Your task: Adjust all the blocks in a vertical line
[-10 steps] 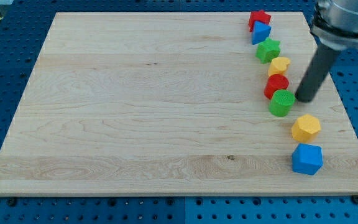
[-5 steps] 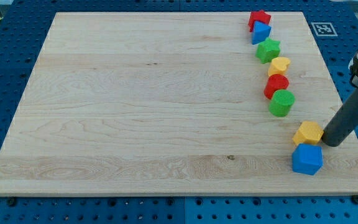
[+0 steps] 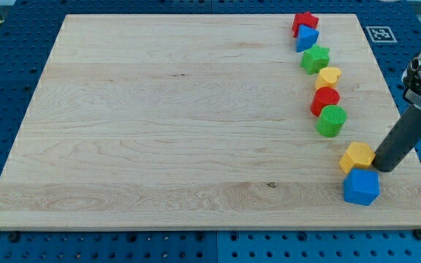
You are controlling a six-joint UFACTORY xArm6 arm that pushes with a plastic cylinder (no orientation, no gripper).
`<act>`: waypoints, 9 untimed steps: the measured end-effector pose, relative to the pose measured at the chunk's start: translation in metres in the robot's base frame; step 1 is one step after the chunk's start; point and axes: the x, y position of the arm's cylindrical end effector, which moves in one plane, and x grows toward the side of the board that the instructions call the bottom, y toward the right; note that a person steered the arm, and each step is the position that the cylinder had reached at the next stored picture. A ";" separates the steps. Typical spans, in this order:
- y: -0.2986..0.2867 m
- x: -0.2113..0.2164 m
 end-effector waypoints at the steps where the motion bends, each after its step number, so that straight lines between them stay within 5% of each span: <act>1: -0.002 0.000; 9: 0.002 0.032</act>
